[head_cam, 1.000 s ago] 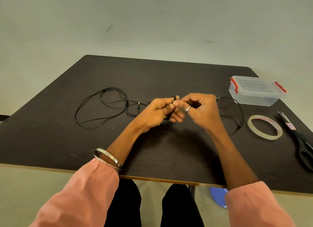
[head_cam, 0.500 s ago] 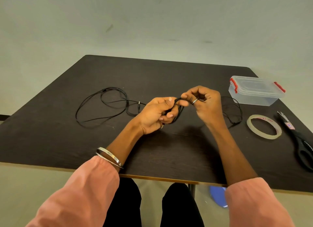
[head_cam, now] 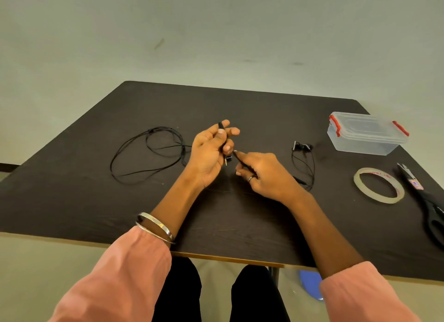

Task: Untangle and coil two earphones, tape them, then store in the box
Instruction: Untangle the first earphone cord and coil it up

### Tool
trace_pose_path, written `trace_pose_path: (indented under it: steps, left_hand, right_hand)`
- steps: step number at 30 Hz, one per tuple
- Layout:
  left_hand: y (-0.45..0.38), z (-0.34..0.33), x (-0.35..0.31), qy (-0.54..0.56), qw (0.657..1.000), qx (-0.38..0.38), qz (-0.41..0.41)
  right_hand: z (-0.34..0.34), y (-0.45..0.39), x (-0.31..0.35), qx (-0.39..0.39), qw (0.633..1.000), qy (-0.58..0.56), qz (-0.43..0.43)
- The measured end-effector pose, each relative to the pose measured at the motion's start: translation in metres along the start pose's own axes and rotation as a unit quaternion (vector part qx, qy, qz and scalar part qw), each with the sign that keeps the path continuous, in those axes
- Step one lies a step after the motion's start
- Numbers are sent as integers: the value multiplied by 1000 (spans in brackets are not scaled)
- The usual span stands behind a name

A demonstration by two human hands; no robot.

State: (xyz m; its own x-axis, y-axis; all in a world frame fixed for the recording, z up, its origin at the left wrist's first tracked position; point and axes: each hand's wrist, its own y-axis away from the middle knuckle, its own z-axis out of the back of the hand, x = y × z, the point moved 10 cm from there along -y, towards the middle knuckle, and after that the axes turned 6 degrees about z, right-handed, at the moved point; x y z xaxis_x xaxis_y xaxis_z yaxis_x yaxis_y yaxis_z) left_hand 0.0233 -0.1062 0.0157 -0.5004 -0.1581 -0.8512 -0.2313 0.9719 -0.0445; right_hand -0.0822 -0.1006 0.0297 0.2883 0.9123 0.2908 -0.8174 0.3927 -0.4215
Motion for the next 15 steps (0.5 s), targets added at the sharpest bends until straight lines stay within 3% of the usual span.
trace_pose_path:
  steps: [4,7,12,15]
  left_hand:
    - [-2,7,0,-41,998,-39,-13]
    - [-1,1,1,-145,988,-37,-40]
    - [-5,-4,13,-309,950,-12,-43]
    - [-3,-13,15,-396,916,22,-60]
  right_hand:
    - [-6,-1,8,18,997,64,29]
    - [-1,0,17,8,993,99,57]
    - [30,2,17,-95,991,86,40]
    - [50,5,8,-152,988,8,10]
